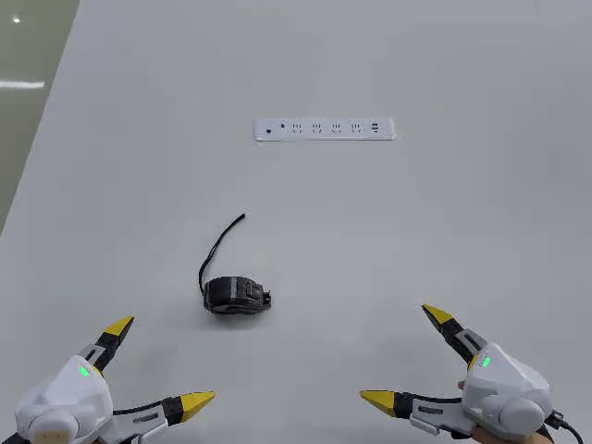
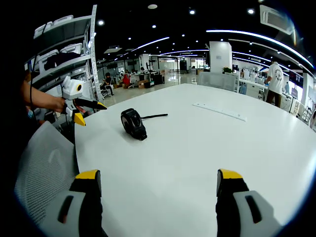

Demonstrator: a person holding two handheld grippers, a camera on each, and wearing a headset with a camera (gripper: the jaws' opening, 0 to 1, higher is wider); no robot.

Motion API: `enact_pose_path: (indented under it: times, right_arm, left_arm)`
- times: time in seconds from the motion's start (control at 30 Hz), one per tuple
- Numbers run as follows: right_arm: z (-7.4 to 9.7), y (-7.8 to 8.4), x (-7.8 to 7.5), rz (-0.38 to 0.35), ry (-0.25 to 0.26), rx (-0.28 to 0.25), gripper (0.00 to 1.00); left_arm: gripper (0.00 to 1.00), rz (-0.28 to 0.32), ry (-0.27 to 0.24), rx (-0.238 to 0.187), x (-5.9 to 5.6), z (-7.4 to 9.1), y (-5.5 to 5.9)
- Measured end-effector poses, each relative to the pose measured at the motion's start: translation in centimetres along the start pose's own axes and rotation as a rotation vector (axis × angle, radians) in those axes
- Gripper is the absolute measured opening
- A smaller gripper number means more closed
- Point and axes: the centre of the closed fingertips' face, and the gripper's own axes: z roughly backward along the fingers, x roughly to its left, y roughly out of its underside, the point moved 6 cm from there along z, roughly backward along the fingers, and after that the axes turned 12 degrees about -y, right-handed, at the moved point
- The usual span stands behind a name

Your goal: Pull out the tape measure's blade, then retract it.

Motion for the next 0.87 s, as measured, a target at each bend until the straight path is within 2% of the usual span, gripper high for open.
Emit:
enact_pose_path:
  times: [0.17,0.37,0.87]
  right_arm:
    - [0.31,0.4,0.08,-0.012,0.009,0.004,1.0]
    - [0.07,0.47,0.29,-0.019,-0.003,0.007,1.0]
    - [0.02,0.25,0.35,-0.018,-0.005,0.002,1.0]
  left_arm:
    - [1.0,-0.03,0.018,0.001,-0.61,0.3,-0.15]
    - [1.0,-0.024,0.029,-0.014,-1.01,0.57,-0.05]
    - [1.0,-0.03,0.029,-0.024,-1.0,0.53,-0.06]
